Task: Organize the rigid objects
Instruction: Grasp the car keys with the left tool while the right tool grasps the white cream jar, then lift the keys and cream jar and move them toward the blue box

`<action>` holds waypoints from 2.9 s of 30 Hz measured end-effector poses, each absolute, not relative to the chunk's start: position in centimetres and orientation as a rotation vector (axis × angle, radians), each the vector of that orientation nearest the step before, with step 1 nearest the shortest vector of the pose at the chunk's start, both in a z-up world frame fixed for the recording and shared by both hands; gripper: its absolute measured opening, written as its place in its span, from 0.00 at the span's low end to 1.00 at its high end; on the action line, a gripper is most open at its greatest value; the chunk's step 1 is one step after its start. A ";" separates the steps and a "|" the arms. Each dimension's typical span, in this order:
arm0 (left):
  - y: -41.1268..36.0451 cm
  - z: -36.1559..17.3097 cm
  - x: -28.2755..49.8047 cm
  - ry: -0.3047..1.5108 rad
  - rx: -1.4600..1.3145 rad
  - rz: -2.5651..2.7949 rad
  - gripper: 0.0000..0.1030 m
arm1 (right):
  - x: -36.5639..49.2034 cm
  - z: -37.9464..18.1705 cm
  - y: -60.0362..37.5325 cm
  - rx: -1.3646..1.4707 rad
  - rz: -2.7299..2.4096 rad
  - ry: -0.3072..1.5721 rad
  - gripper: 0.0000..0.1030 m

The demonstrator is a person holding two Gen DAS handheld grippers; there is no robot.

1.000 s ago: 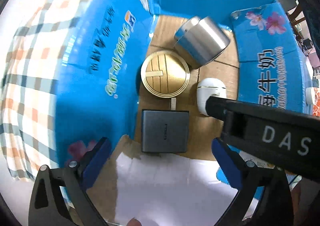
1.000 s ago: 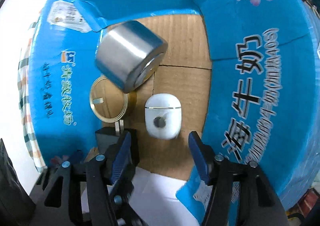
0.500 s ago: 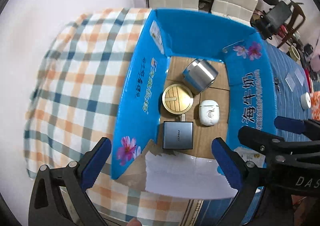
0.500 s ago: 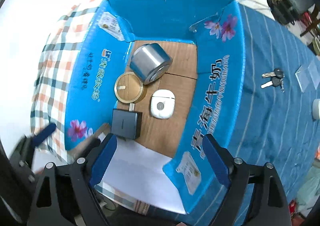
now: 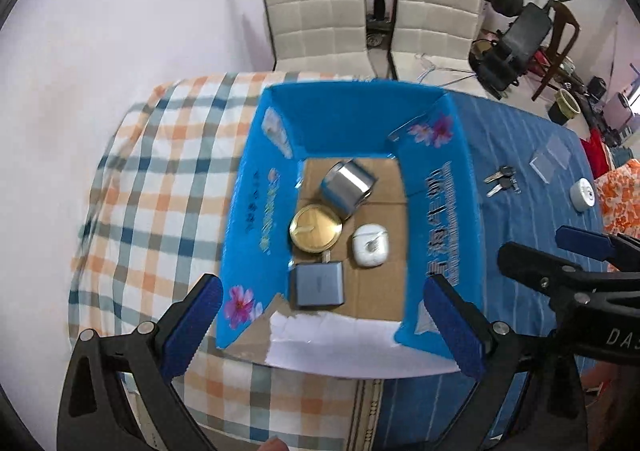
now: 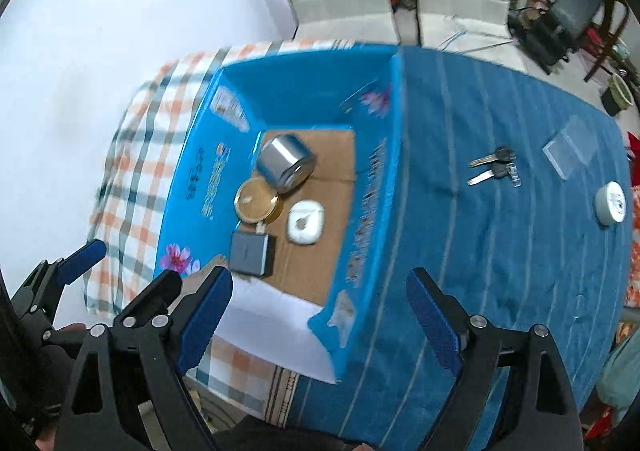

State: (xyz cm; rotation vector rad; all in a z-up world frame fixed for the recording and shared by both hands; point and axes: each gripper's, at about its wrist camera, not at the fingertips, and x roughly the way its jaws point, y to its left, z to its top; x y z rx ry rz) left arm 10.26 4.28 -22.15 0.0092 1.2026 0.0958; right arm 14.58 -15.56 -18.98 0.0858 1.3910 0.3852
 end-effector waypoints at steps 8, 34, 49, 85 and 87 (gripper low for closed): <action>-2.4 -21.0 13.6 1.169 0.051 0.001 1.00 | 15.6 -16.9 -24.2 0.178 0.247 1.302 0.88; -22.3 -38.7 30.7 1.407 0.264 -0.245 1.00 | 24.2 -32.5 -57.0 0.706 -0.284 1.404 0.89; -26.0 -41.7 33.1 1.456 0.340 -0.369 0.32 | 31.1 -39.1 -59.8 0.655 -0.319 1.506 0.89; -20.5 -38.7 22.4 1.433 0.117 -0.205 0.27 | 21.8 -40.0 -51.8 0.431 -0.162 1.582 0.70; -20.4 -37.6 21.7 1.411 0.106 -0.212 0.27 | 21.1 -39.2 -50.8 0.430 -0.146 1.570 0.70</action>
